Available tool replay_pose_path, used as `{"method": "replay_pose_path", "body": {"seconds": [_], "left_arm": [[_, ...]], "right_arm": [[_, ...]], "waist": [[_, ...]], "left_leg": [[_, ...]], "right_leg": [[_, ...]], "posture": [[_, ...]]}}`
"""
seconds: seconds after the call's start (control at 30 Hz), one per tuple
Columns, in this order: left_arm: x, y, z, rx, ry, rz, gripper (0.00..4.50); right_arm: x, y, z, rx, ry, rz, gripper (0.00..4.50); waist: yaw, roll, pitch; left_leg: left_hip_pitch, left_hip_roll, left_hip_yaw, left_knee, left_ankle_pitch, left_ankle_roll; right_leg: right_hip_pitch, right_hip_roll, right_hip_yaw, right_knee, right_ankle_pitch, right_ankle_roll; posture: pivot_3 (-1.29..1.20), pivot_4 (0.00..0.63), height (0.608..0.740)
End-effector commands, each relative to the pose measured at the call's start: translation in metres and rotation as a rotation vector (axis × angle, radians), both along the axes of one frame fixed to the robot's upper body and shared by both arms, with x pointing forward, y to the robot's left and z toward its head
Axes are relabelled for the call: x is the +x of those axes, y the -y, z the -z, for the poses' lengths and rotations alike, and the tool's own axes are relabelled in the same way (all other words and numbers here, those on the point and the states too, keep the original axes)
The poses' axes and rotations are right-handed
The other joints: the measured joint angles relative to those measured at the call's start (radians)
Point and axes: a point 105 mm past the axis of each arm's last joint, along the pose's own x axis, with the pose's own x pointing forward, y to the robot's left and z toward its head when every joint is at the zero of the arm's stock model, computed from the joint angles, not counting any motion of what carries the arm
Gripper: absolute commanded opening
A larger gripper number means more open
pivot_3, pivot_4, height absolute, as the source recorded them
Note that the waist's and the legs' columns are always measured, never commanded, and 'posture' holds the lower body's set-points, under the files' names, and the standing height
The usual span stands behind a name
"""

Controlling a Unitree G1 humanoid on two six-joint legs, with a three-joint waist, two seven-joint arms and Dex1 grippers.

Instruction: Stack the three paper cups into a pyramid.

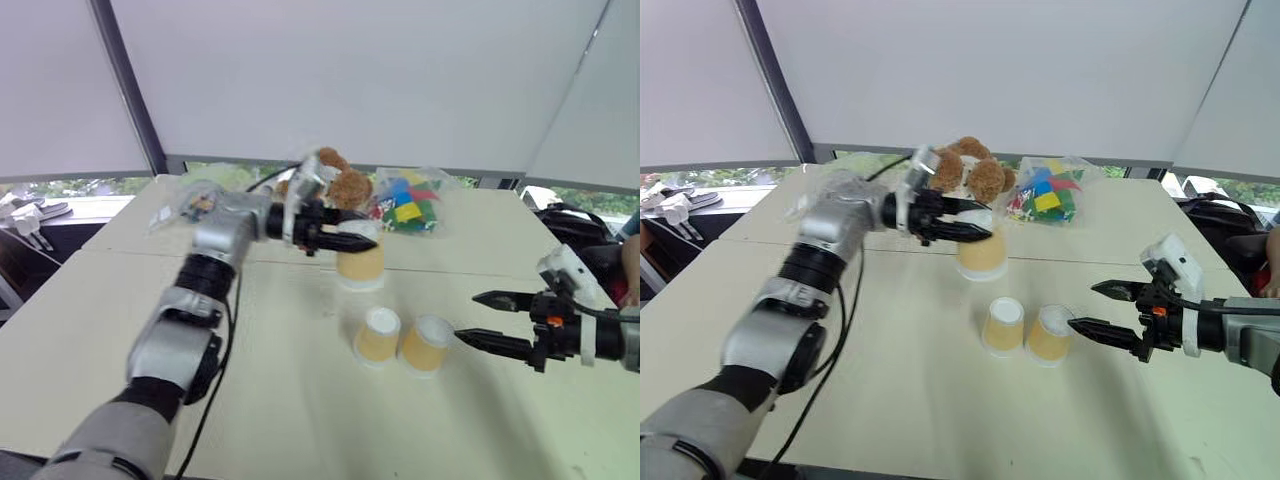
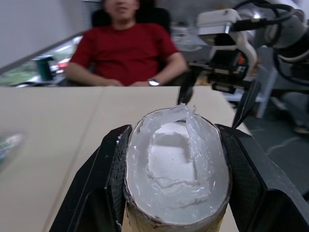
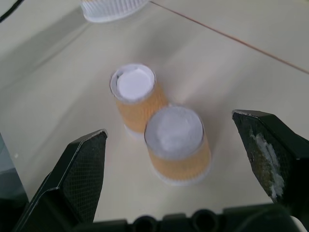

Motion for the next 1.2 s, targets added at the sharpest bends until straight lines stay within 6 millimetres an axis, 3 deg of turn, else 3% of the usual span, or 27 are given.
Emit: {"method": "replay_pose_path", "body": {"seconds": [0.03, 0.37, 0.87, 0.93, 0.97, 1.03, 1.2], "left_arm": [[-0.002, 0.016, -0.009, -0.023, 0.051, 0.037, 2.09], [-0.010, 0.047, 0.021, 0.054, 0.058, 0.129, 2.09], [-0.012, 0.060, 0.042, 0.104, 0.070, 0.137, 2.09], [-0.011, 0.061, 0.046, 0.116, 0.088, 0.131, 3.14], [-0.011, 0.061, 0.047, 0.115, 0.090, 0.130, 3.41], [-0.011, 0.061, 0.047, 0.106, 0.089, 0.123, 4.38], [-0.010, 0.059, 0.040, 0.077, 0.071, 0.121, 4.45]], "right_arm": [[-0.010, -0.004, -0.009, -0.011, 0.047, -0.002, 4.50], [-0.022, -0.012, 0.002, 0.013, 0.035, 0.042, 4.50], [-0.019, -0.013, 0.015, 0.017, 0.042, 0.081, 4.50], [-0.019, -0.012, 0.015, 0.018, 0.043, 0.086, 4.50], [-0.019, -0.012, 0.016, 0.018, 0.043, 0.087, 4.50], [-0.019, -0.011, 0.017, 0.019, 0.043, 0.089, 4.50], [-0.018, -0.011, 0.019, 0.021, 0.043, 0.090, 4.50]], "waist": [[-0.005, 0.000, 0.000], [-0.013, 0.000, 0.000], [-0.013, 0.000, 0.000], [-0.012, 0.000, 0.000], [-0.012, 0.000, 0.000], [-0.012, 0.000, 0.000], [-0.013, 0.000, 0.000]], "left_leg": [[0.000, 0.000, 0.000, 0.000, 0.000, 0.000], [-0.001, -0.001, -0.003, 0.000, 0.000, 0.000], [-0.002, -0.014, -0.023, 0.000, 0.000, 0.000], [-0.002, -0.014, -0.023, 0.000, 0.000, 0.000], [-0.002, -0.014, -0.023, 0.000, 0.000, 0.000], [-0.002, -0.014, -0.023, 0.000, 0.000, 0.000], [-0.002, -0.014, -0.024, 0.000, 0.000, 0.000]], "right_leg": [[0.000, 0.000, 0.000, 0.000, 0.000, 0.000], [0.000, 0.001, 0.000, 0.000, 0.000, 0.000], [0.001, 0.001, 0.001, 0.001, 0.000, 0.000], [0.001, 0.001, 0.001, 0.001, 0.000, 0.000], [0.001, 0.001, 0.001, 0.001, 0.000, 0.000], [0.001, 0.001, 0.000, 0.001, 0.000, 0.000], [0.001, 0.001, 0.000, 0.001, 0.000, 0.000]], "posture": [[0.00, 0.150, 0.740], [0.00, 0.150, 0.740], [0.00, 0.150, 0.740], [0.00, 0.150, 0.740], [0.00, 0.150, 0.740], [0.00, 0.150, 0.740], [0.00, 0.150, 0.740]]}}
